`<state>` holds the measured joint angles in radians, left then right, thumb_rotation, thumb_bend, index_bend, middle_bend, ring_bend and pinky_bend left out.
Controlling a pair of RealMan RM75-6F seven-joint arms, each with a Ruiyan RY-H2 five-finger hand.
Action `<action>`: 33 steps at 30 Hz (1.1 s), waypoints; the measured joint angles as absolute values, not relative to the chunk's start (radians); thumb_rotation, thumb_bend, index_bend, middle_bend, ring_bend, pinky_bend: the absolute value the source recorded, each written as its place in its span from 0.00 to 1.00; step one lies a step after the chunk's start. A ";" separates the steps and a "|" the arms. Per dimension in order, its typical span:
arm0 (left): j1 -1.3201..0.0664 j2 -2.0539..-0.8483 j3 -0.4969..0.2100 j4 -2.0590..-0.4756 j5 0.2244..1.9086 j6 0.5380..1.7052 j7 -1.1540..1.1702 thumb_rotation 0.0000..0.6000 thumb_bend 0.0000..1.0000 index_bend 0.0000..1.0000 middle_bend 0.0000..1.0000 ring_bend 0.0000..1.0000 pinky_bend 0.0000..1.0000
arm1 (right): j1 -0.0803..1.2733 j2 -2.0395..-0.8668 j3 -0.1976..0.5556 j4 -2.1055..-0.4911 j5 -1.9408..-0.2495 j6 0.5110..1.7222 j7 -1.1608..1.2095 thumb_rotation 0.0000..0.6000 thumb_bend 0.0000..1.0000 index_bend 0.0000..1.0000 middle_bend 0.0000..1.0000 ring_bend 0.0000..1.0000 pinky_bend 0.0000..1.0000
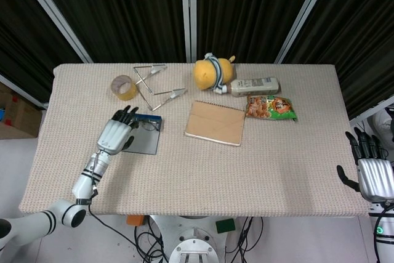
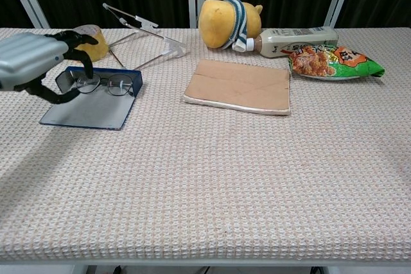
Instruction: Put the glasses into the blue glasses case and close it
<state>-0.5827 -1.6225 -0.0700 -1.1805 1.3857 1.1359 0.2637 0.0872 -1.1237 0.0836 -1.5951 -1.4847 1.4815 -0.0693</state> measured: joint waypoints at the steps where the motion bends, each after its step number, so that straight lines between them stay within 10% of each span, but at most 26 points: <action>1: -0.577 -1.615 -0.059 -1.198 1.390 1.135 0.270 1.00 0.26 0.40 0.05 0.00 0.17 | 0.088 -1.125 0.083 -1.594 -1.487 1.482 -0.069 1.00 0.38 0.00 0.00 0.00 0.00; 33: -0.568 -1.606 -0.020 -1.205 1.376 1.005 0.320 0.89 0.21 0.31 0.05 0.00 0.17 | 0.085 -1.132 0.086 -1.582 -1.501 1.505 -0.064 1.00 0.42 0.00 0.00 0.00 0.00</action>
